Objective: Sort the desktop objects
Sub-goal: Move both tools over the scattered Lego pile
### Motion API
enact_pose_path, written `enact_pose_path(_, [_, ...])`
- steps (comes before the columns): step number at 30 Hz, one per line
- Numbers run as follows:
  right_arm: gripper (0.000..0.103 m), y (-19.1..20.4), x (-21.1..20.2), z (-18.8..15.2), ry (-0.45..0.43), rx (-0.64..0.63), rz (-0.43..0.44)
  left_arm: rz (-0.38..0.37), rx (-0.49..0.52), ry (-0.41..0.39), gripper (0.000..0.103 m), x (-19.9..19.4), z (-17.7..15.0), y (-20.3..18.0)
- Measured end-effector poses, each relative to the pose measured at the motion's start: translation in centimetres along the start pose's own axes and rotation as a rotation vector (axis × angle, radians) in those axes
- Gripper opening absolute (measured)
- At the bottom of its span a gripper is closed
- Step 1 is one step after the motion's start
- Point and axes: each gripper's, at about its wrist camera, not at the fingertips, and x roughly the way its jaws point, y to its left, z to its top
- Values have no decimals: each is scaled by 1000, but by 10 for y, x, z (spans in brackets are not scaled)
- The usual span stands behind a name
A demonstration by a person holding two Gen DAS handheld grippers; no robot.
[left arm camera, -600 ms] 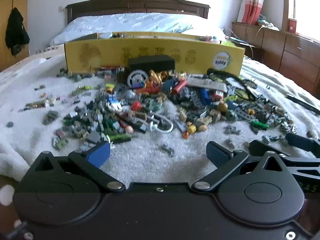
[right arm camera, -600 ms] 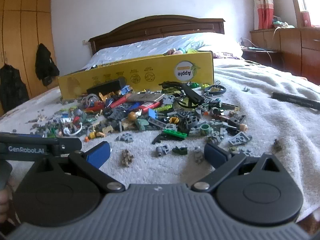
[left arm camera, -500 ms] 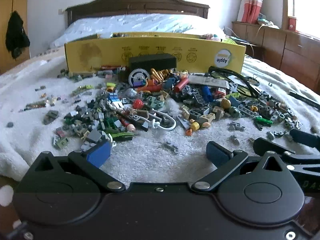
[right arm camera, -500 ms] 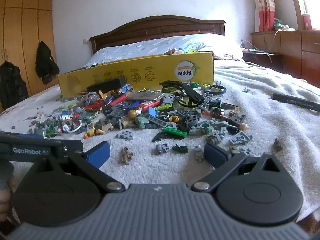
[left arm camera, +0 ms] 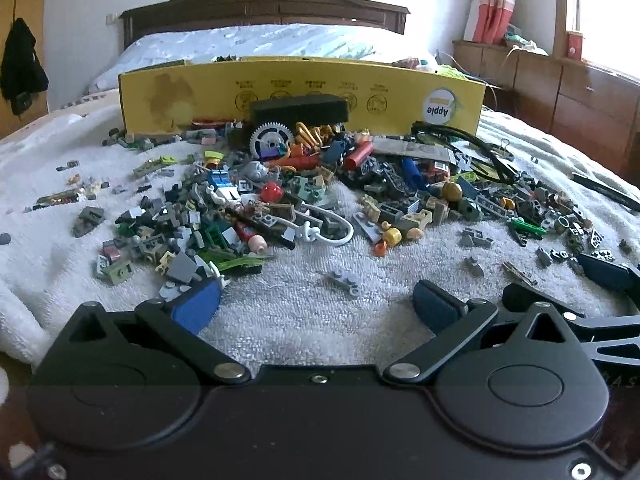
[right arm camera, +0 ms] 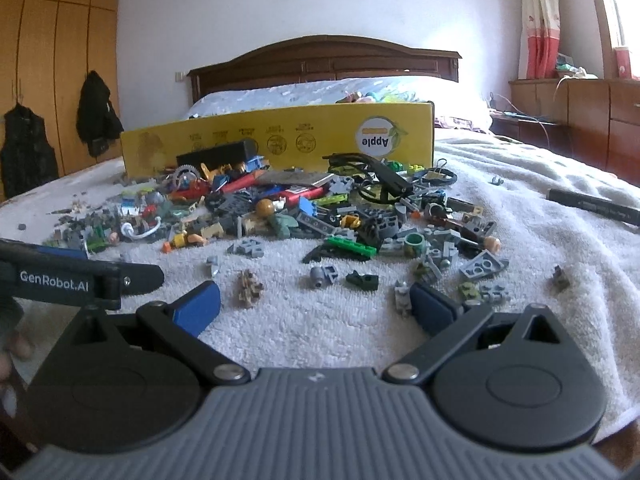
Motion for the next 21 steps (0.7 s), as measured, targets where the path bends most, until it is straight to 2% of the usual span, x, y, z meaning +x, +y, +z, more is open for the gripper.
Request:
enact_pose_path(7, [103, -2, 0, -1, 9, 2, 12, -10, 35, 0, 103, -4, -2, -1])
enact_pose_path(13, [103, -1, -3, -4, -8, -14, 11, -18, 48, -83, 101, -17, -7, -6])
enact_pose_path(21, [103, 0, -4, -9, -37, -21, 8, -34, 66, -103, 96, -20, -10, -6])
